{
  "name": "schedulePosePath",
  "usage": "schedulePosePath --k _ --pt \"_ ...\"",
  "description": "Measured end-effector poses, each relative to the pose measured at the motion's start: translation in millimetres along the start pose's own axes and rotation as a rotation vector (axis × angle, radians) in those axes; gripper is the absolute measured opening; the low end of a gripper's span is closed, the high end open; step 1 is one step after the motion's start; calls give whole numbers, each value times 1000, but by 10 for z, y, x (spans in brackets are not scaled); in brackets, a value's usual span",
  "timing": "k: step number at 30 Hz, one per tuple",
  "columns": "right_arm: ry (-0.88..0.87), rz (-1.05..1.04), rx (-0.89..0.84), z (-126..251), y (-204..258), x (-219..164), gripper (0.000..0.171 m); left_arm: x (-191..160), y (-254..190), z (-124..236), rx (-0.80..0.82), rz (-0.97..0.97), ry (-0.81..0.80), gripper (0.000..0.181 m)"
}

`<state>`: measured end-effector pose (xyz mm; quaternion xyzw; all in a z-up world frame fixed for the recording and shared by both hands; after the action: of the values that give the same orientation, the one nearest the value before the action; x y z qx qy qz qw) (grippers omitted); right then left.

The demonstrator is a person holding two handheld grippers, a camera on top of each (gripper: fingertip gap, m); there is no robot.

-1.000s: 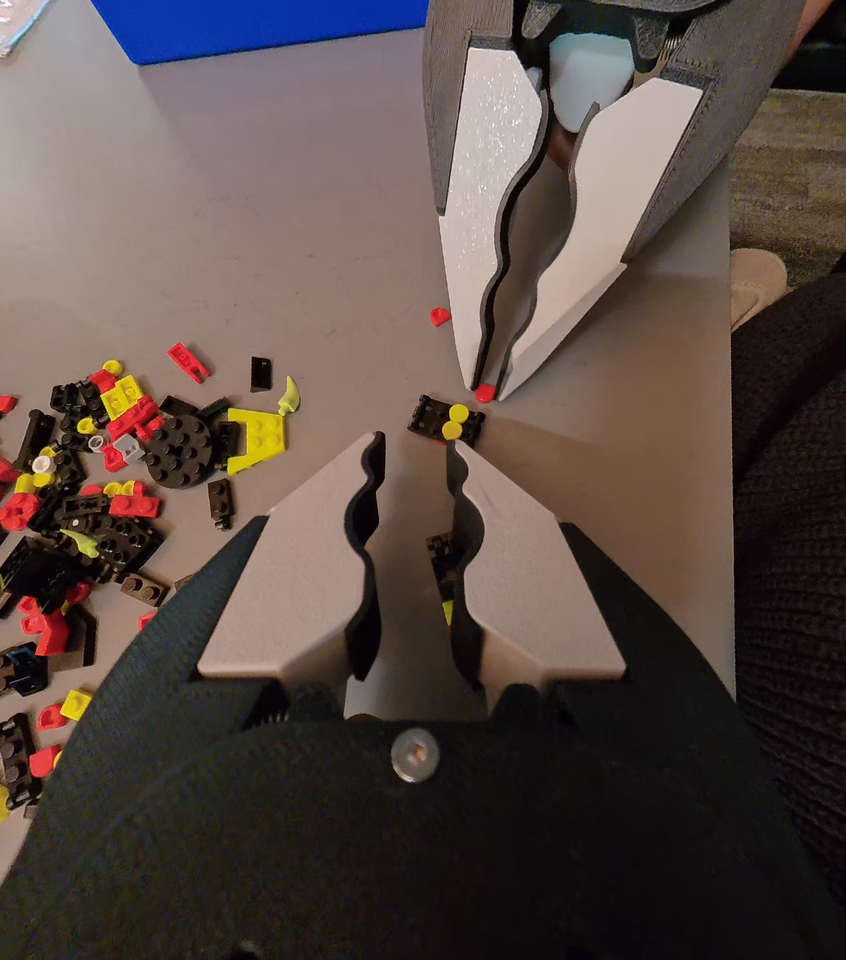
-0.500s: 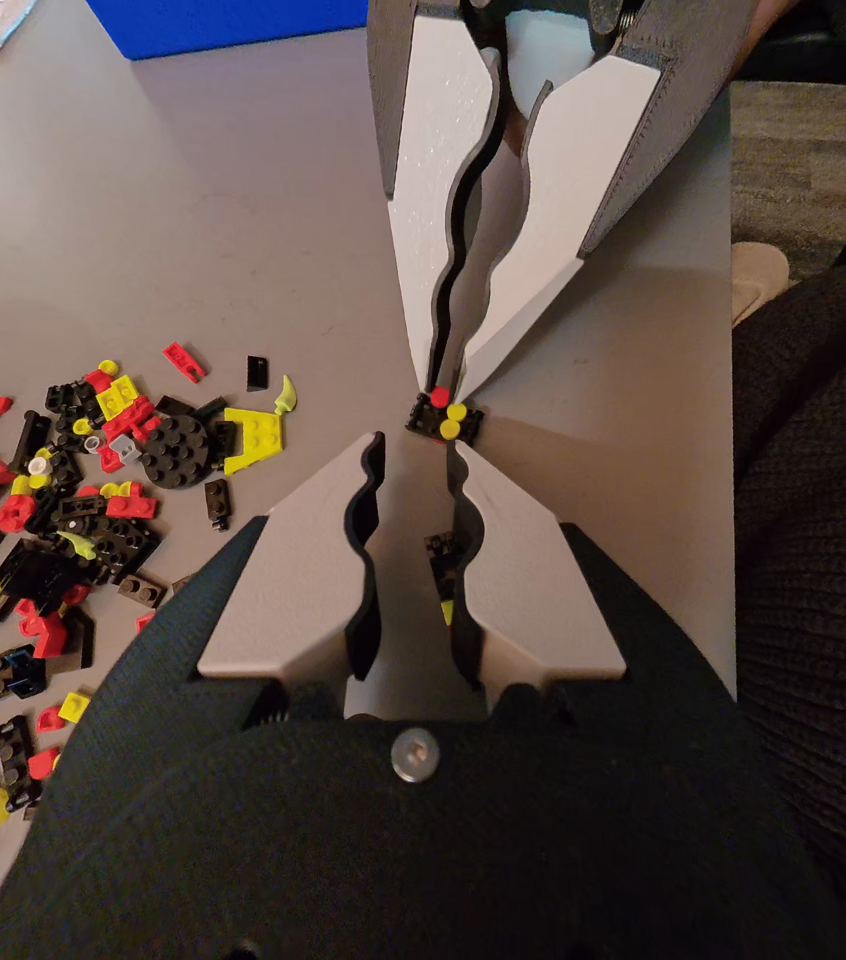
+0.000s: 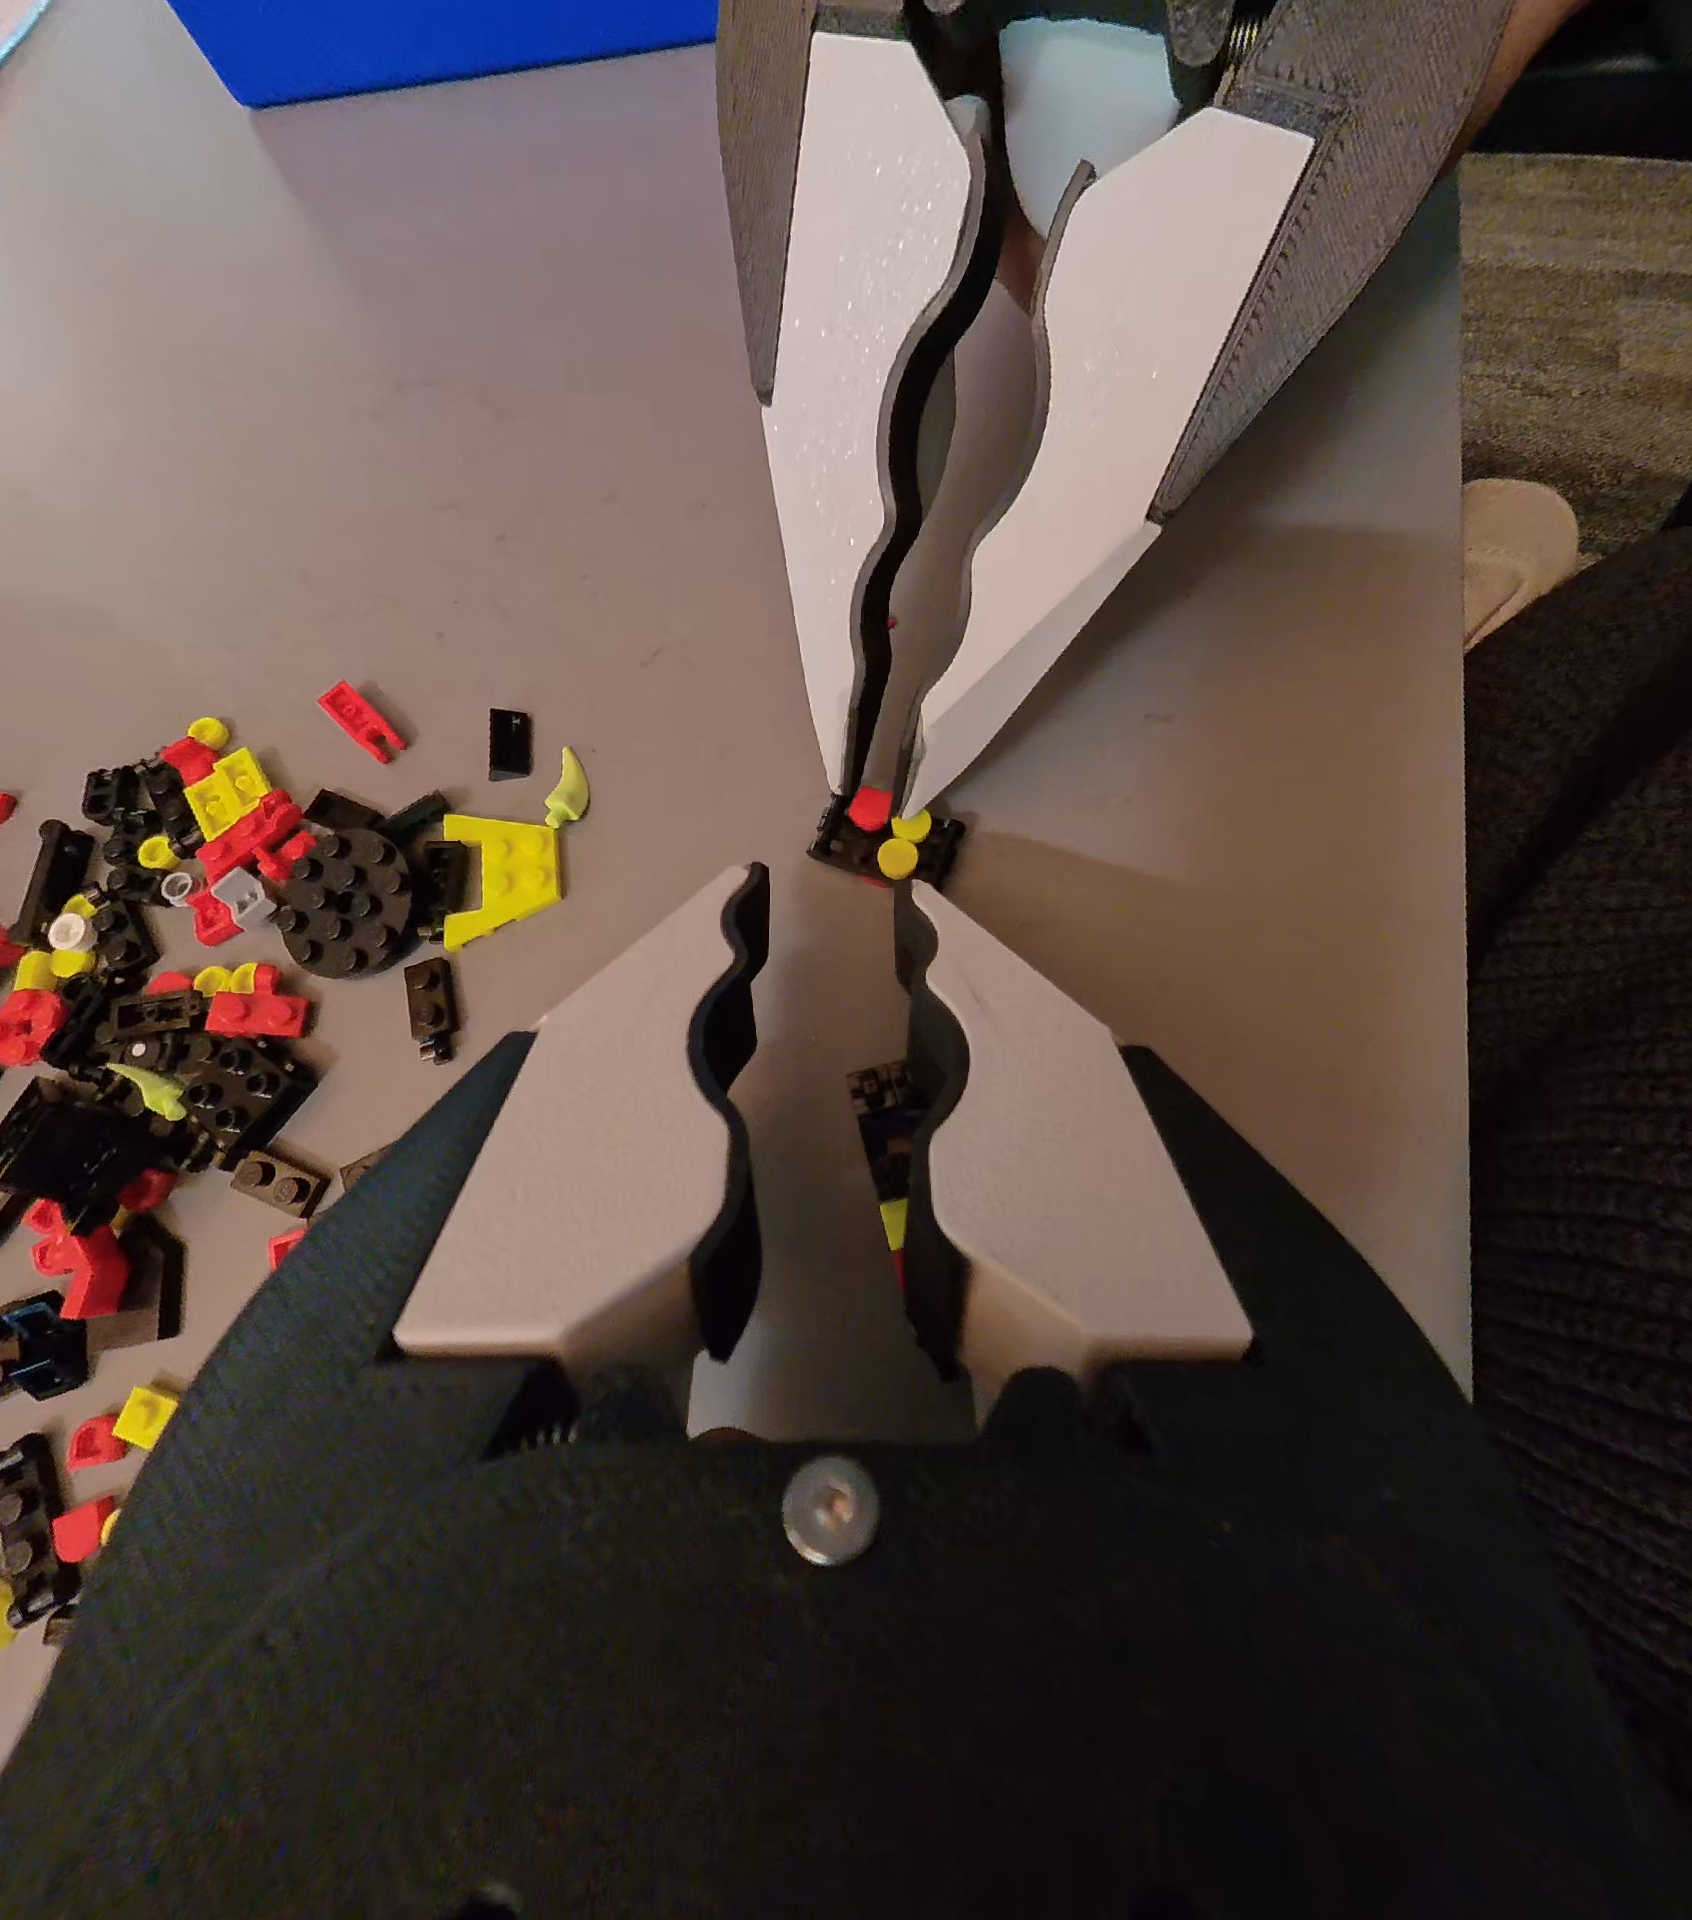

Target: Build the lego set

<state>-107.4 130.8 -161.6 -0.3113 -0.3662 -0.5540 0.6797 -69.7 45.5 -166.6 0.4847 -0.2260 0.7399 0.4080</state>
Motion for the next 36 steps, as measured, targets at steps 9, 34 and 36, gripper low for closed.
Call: schedulePosePath --k 9,34,36 --pt "-14 11 -11 39 -11 23 9 1 -2 0 0 0 0 21" --pt "71 40 -60 -35 28 -42 0 1 2 -2 2 -3 0 21" --pt "40 34 -65 -13 23 8 0 1 3 -3 2 -3 0 20"
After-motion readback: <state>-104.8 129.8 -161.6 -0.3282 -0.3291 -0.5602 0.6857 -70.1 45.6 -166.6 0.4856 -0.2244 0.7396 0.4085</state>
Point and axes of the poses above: each gripper's, where its closed fingertips meet, z back along the fingers, x out of its top, y = z × x across the jaws, the point moved 6 cm from there along z, back along the fingers, and after that the axes turned 14 degrees about -y, right-handed, at the moved point
